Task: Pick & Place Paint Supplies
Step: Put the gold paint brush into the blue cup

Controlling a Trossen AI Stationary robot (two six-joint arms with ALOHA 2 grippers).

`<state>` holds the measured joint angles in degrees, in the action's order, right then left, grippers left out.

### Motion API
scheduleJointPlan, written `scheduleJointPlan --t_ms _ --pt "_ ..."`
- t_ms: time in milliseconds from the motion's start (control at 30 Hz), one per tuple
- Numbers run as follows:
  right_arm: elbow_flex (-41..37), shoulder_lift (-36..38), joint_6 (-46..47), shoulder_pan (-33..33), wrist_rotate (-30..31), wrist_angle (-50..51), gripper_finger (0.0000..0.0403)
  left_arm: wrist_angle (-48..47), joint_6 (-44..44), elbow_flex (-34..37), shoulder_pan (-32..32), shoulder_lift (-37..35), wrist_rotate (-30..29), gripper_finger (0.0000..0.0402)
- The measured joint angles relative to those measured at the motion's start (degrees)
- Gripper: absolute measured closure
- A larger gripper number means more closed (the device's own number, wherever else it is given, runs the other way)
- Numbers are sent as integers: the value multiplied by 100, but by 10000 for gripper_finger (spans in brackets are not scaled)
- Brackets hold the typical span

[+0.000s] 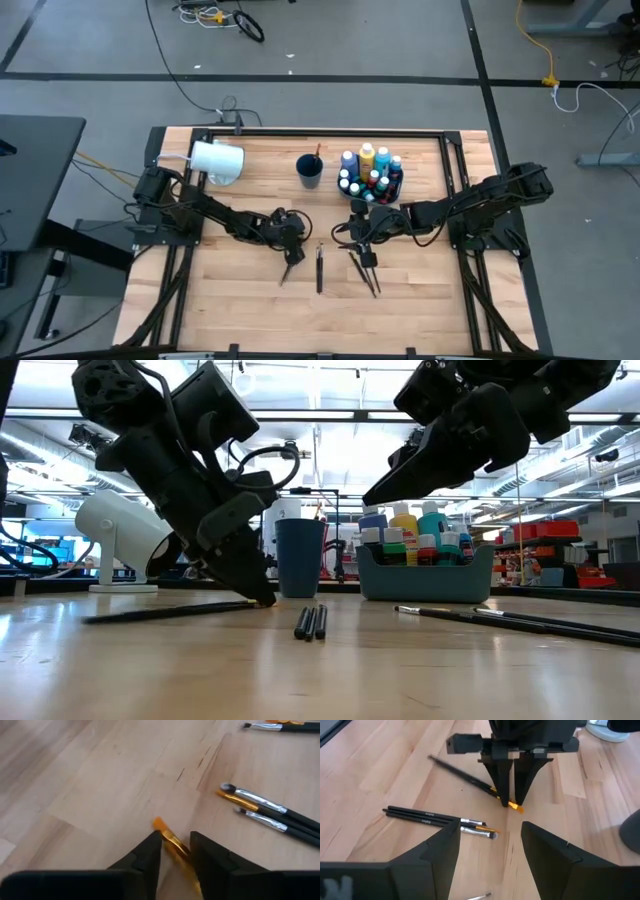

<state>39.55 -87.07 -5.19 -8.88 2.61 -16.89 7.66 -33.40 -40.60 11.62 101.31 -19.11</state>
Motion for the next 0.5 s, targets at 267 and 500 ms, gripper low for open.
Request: scheduleJointPlan --t_ms 267,500 --pt "0 0 -6 0 0 13 189 -161 -62 7 -4 -2 -1 363" --pt "0 0 -7 0 -2 11 189 8 -183 23 -9 5 -139 389"
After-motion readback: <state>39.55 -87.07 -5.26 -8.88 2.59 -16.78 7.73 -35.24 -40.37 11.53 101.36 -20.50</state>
